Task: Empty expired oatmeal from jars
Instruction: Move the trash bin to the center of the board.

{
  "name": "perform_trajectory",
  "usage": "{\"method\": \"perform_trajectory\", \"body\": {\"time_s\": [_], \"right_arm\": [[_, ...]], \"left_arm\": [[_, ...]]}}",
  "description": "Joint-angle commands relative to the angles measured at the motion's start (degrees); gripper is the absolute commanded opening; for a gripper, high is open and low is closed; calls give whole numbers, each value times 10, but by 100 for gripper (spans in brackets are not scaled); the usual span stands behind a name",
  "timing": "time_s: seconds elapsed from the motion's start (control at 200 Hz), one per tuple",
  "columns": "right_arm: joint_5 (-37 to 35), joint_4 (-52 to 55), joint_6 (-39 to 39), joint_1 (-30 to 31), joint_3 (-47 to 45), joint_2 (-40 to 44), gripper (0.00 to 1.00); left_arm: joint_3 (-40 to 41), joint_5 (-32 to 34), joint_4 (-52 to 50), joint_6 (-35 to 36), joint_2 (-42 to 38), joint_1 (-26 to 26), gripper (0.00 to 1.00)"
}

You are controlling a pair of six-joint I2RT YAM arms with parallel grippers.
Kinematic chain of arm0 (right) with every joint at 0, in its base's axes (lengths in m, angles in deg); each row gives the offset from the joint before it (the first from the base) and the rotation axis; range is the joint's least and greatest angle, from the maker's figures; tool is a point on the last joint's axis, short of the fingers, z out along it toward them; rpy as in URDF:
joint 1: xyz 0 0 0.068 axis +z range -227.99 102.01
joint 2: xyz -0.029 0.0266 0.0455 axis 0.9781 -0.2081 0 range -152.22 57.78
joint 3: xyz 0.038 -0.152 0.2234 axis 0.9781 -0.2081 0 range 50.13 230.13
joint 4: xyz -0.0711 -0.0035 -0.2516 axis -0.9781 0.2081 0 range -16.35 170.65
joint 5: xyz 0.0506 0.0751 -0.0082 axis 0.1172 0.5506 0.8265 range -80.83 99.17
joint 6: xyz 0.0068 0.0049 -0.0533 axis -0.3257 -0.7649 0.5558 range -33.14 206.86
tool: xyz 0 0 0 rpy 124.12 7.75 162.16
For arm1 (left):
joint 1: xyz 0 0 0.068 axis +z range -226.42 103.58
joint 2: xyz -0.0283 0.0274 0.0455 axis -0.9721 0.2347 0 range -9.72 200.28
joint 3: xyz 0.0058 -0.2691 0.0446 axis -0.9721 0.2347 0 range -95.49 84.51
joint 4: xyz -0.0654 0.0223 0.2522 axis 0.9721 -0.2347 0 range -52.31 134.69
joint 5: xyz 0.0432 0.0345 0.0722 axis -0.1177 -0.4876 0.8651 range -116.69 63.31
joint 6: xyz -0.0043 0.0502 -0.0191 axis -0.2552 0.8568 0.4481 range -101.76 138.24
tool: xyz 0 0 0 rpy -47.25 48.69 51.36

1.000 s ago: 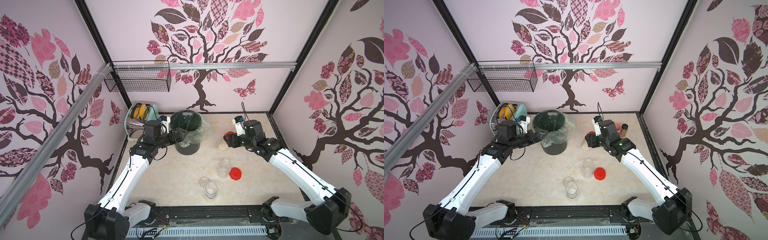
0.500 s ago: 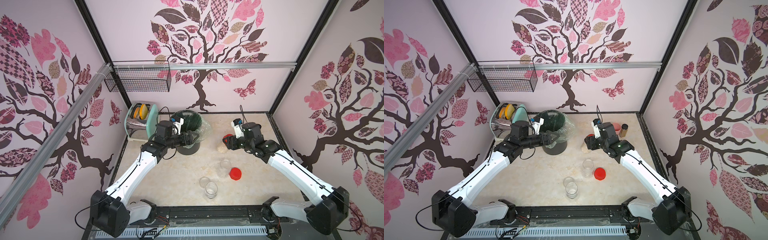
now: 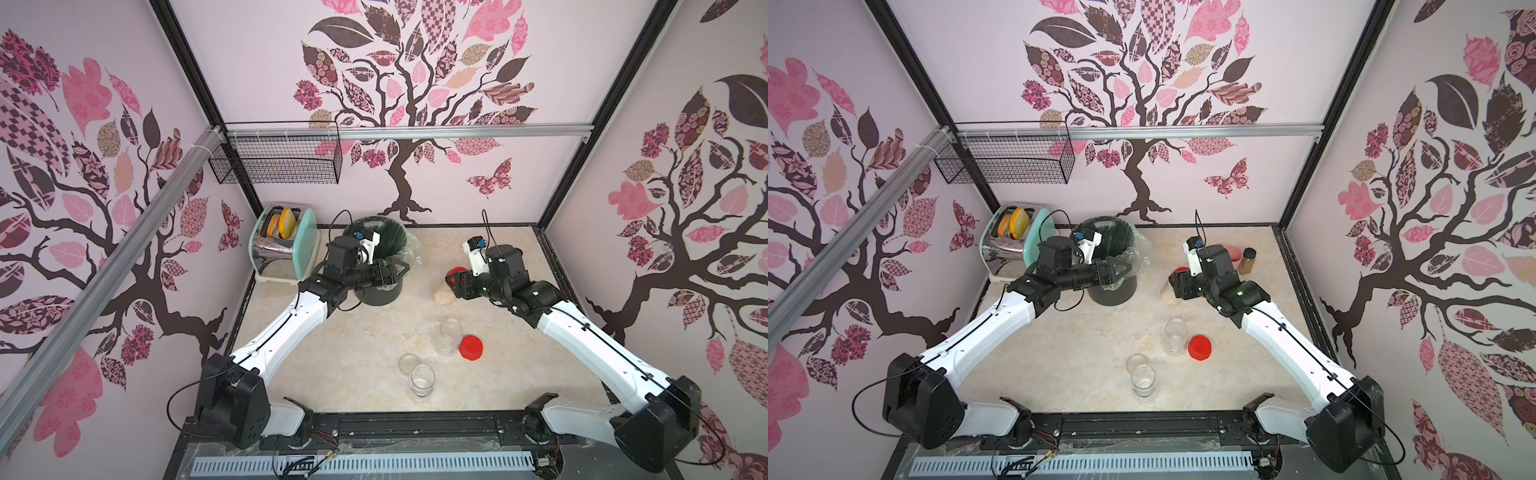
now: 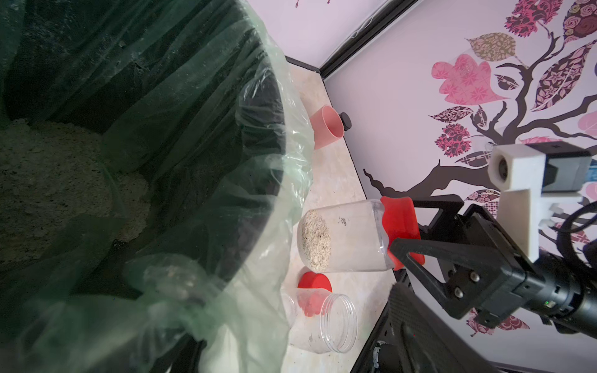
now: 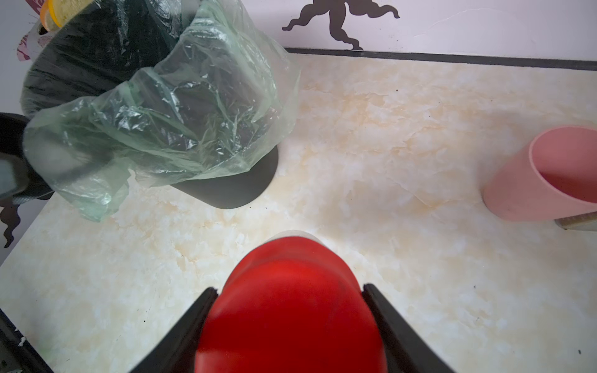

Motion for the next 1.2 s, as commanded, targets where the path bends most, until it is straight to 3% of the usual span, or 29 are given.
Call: {"method": "perform_trajectory", "body": {"time_s": [0.0, 0.28, 0.4, 0.6, 0.755, 0.885, 1.04, 1.195], "right_arm": [[-5, -12, -4, 2, -3, 15, 59], [-11, -5, -5, 2, -10, 30, 59], [-11, 2, -4, 2, -5, 36, 59], [8, 10, -6, 2, -6, 48, 59], [48, 21, -11, 3, 1, 49, 59], [123, 29, -23, 3, 18, 48, 59], [225, 3, -52, 2, 32, 47, 59], [310, -46, -93, 7, 40, 36, 60]], "left_arm": [[-32, 7, 36, -4, 21, -12, 87], [-87, 18, 54, -17, 92, -30, 88], [-88, 31, 36, -13, 82, -30, 88], [-53, 85, -39, 19, -4, -31, 90], [2, 119, -73, 82, -97, -30, 94], [65, 127, -78, 172, -186, -42, 98], [139, 161, -72, 288, -288, -98, 98], [188, 157, -39, 350, -347, -141, 98]]}}
